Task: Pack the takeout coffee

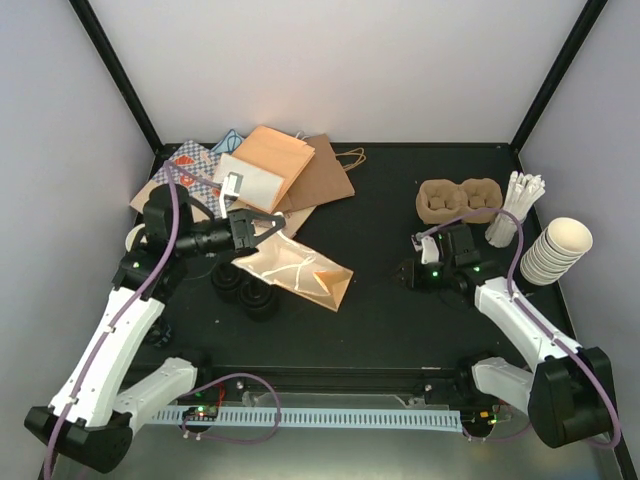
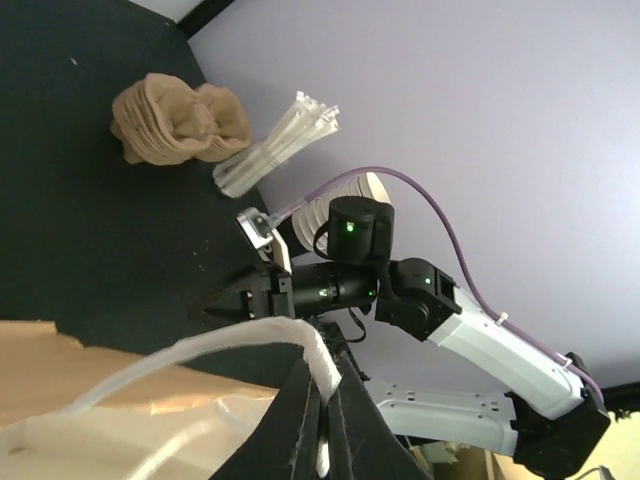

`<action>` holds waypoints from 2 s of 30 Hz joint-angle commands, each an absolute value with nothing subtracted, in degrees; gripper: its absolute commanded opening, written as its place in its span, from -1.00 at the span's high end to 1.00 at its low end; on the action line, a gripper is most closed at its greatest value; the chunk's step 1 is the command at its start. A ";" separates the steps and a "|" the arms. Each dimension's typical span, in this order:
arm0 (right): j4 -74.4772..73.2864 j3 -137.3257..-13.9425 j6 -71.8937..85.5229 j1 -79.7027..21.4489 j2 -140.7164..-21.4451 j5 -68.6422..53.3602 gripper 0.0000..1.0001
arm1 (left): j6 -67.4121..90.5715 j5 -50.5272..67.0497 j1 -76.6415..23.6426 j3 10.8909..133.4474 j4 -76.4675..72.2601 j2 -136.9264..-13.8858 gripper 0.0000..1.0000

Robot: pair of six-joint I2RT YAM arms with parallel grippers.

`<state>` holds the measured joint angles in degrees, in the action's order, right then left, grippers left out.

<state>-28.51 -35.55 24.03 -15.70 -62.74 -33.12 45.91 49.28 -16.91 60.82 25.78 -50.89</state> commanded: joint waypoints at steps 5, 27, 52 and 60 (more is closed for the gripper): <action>-31.23 -40.42 19.66 -15.47 -61.70 -30.46 0.29 | 51.06 46.95 -21.42 65.96 19.85 -53.70 0.96; -23.45 -43.25 24.89 -33.45 -74.21 -16.51 0.38 | 52.21 44.41 -29.97 72.11 18.65 -57.34 0.96; -18.51 -36.42 32.78 -45.45 -75.19 -8.14 0.54 | 53.69 44.22 -36.36 67.29 10.44 -67.96 0.96; -25.46 -39.44 31.64 -45.46 -70.76 0.03 0.49 | 51.27 44.06 -36.31 68.26 12.34 -68.38 -0.12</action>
